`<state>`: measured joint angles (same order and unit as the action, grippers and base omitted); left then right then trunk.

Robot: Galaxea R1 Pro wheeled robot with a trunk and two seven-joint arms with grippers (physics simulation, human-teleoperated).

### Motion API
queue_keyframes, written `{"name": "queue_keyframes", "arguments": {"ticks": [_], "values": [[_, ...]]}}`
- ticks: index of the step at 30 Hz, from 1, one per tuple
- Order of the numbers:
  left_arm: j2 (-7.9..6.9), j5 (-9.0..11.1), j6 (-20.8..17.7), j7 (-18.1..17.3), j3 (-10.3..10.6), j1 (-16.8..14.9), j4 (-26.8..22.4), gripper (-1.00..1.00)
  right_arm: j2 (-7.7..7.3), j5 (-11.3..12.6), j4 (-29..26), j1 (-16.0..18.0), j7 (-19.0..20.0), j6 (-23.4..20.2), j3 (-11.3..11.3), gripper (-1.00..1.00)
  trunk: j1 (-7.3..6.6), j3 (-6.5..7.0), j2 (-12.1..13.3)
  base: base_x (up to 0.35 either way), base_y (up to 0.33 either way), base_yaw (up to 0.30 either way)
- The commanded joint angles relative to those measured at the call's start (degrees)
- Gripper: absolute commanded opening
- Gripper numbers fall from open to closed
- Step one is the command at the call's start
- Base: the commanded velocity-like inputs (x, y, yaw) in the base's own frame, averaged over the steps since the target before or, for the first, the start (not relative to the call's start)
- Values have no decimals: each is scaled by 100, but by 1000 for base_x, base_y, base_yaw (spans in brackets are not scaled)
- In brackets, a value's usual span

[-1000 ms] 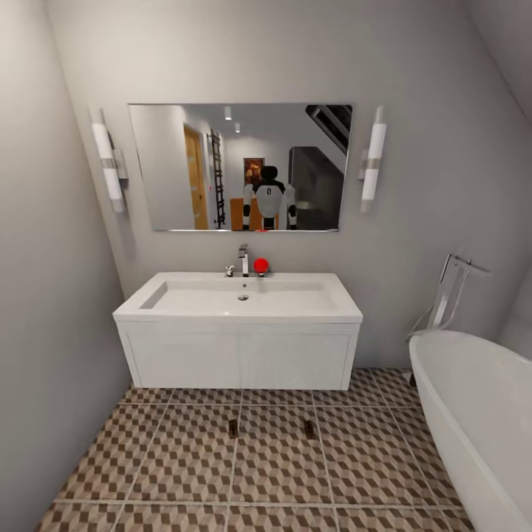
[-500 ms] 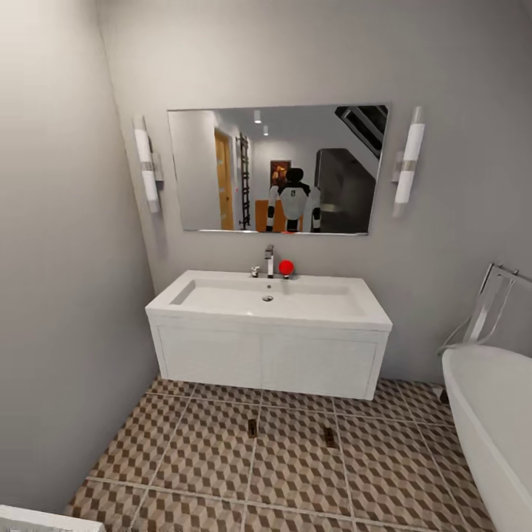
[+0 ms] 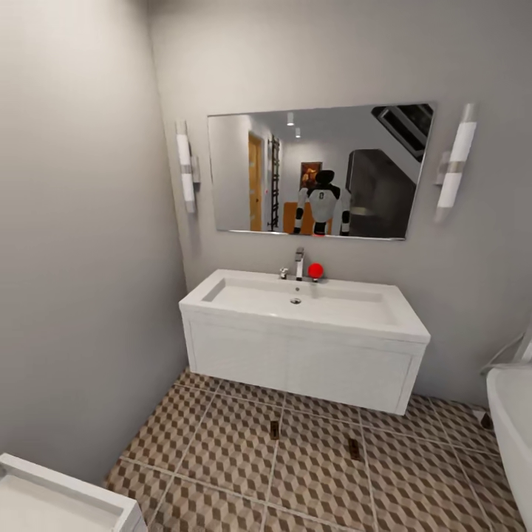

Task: Take the four mousetraps from the cabinet in the bathroom and place them on the bathroom floor. Make sure all four end up on the same floor surface, and ensure that at least two of them are either under or directly next to the same bathroom sink.

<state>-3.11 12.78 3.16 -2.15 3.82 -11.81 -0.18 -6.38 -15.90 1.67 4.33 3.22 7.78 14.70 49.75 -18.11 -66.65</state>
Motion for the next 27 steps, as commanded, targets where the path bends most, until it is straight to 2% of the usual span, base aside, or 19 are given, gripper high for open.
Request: {"name": "queue_keyframes", "arguments": {"ticks": [1, 9, 18, 27], "values": [[6, 40, 18, -22, 42, -6, 10, 100, -4, -44, 18, 7, 12, 32, 51, 100, 0, -4, -4, 0, 0, 265], [41, -123, 10, -19, 46, -6, 10, 100, -4, -48, 18, 7, 4, 5, 64, 100, 0, 20, -4, 0, 0, 265], [40, -154, 10, -14, 48, -6, 10, 100, 12, -58, 14, 7, 6, 15, 64, 100, 0, 46, -4, 0, 0, 265], [56, -165, 18, -14, 48, -6, 10, 100, 104, -49, 13, 7, 5, 22, 68, 100, 0, 74, -4, 0, 0, 265]]}}
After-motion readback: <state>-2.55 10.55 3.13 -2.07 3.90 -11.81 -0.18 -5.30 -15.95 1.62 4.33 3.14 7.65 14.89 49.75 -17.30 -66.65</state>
